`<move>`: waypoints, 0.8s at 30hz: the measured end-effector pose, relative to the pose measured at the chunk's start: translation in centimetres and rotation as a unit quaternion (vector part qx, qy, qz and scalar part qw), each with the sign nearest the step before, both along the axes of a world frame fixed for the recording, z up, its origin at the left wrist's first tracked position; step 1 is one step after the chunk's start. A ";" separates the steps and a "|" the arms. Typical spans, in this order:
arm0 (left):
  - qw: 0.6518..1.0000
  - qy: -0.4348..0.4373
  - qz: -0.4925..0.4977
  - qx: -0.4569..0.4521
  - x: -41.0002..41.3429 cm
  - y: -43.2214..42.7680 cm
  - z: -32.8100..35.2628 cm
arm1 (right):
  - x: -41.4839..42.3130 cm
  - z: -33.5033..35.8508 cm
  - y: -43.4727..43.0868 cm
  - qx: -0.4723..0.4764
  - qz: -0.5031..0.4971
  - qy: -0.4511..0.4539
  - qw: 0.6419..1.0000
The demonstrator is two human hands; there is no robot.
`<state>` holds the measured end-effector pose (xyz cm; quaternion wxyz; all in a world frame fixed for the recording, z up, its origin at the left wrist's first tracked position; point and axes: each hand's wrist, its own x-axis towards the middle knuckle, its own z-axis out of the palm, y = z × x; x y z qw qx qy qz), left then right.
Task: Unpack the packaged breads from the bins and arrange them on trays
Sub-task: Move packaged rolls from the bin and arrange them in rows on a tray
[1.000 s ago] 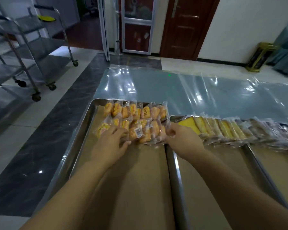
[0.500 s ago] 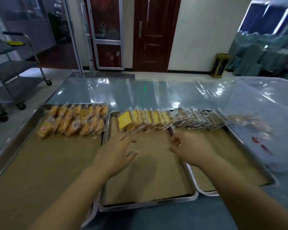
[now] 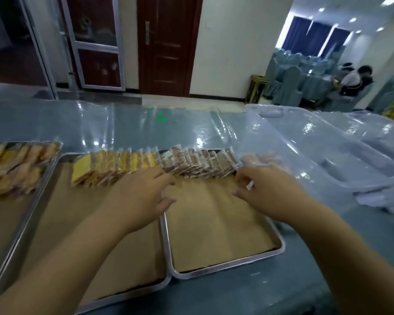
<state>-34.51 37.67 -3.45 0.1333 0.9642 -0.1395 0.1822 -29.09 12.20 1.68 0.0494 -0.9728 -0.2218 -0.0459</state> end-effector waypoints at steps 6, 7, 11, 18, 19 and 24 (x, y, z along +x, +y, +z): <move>1.000 -0.016 -0.023 0.001 7.6 -4.7 2.3 | 5.6 3.6 -5.3 -0.079 0.052 -0.030 0.995; 0.999 -0.021 -0.025 0.001 8.9 -5.6 2.6 | 6.6 4.1 -6.1 -0.082 0.050 -0.027 0.995; 0.998 -0.020 -0.058 -0.010 13.2 -9.2 3.8 | 10.4 5.6 -10.0 -0.071 0.042 -0.035 0.996; 0.997 -0.022 -0.073 0.004 19.0 -13.9 5.8 | 16.4 6.5 -17.9 -0.095 0.018 -0.042 0.994; 0.997 -0.025 -0.071 0.003 19.6 -14.9 6.1 | 17.4 6.4 -19.1 -0.106 0.018 -0.040 0.993; 0.997 -0.013 -0.063 0.029 22.8 -21.4 7.2 | 22.6 4.9 -24.6 -0.156 0.051 0.002 0.986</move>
